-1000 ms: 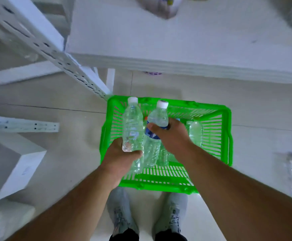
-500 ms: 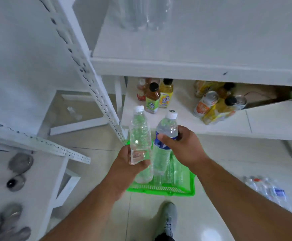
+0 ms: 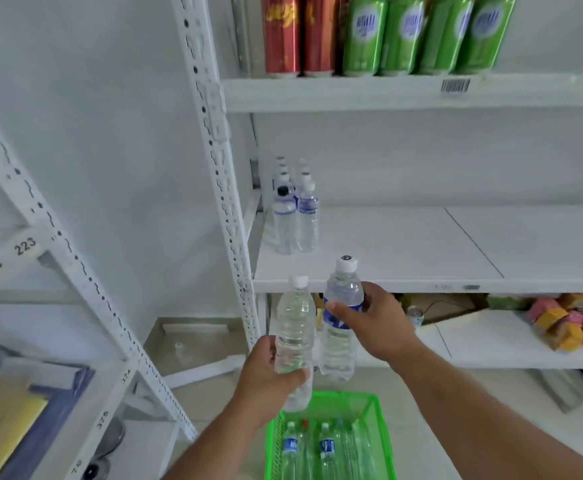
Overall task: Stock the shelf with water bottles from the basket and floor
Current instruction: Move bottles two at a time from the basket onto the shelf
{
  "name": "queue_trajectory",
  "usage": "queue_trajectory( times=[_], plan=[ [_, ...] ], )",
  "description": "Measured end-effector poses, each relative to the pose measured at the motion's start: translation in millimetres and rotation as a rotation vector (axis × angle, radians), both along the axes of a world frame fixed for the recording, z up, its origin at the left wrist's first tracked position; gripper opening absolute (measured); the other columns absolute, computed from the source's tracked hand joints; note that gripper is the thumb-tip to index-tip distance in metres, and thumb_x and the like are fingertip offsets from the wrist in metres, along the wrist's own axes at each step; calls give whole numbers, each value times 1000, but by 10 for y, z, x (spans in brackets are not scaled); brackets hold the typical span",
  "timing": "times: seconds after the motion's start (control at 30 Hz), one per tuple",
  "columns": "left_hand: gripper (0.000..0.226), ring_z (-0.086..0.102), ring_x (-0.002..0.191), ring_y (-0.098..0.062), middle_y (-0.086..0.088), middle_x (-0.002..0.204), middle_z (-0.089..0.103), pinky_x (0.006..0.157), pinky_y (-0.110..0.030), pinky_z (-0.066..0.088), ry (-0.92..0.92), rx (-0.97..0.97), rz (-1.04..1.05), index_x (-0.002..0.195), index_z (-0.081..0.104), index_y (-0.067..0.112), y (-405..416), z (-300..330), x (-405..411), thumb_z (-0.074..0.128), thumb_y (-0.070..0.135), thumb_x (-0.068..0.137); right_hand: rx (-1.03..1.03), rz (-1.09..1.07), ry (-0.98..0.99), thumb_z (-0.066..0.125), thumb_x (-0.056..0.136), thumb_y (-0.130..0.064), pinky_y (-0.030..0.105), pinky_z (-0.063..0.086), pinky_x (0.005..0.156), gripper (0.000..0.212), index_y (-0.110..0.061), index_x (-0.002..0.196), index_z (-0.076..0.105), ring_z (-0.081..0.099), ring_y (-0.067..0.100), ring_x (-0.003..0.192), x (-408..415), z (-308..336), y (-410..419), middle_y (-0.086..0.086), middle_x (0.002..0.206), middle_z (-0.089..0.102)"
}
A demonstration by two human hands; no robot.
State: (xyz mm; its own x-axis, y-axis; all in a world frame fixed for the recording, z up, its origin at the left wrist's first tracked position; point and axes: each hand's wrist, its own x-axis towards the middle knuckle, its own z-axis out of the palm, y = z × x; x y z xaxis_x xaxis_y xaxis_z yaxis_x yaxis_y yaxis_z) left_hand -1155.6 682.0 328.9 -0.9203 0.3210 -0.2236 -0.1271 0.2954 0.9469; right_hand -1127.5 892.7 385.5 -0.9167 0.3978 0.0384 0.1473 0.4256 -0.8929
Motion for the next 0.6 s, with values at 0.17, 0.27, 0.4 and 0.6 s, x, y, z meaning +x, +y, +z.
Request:
queue_trajectory(
  times=[0.17, 0.27, 0.4, 0.6],
  plan=[
    [50, 69, 90, -3, 9, 101, 73, 88, -33, 56, 84, 26, 3, 106, 57, 30, 57, 320, 121, 86, 14, 70, 35, 0, 46, 77, 81, -42, 27, 52, 70, 25, -29, 100, 68, 69, 11, 83, 161, 413, 40, -9, 89, 73],
    [49, 66, 91, 4, 13, 103, 71, 84, -22, 52, 135, 22, 11, 107, 56, 30, 137, 417, 142, 86, 17, 71, 48, 23, 61, 76, 81, -41, 25, 50, 67, 22, -28, 97, 68, 69, 12, 79, 186, 567, 101, -8, 86, 73],
    [49, 66, 93, 0, 13, 102, 71, 86, -26, 53, 153, 3, 58, 105, 56, 31, 314, 479, 83, 85, 19, 67, 59, 51, 92, 76, 81, -41, 23, 49, 66, 19, -30, 93, 67, 68, 9, 77, 137, 658, 238, -9, 83, 72],
    [48, 66, 85, 2, 13, 95, 72, 62, -10, 48, 134, 31, 122, 104, 59, 32, 652, 524, -30, 83, 9, 70, 43, 93, 98, 76, 79, -43, 27, 53, 74, 25, -31, 99, 67, 68, 8, 84, -89, 674, 560, -11, 91, 72]
  ],
)
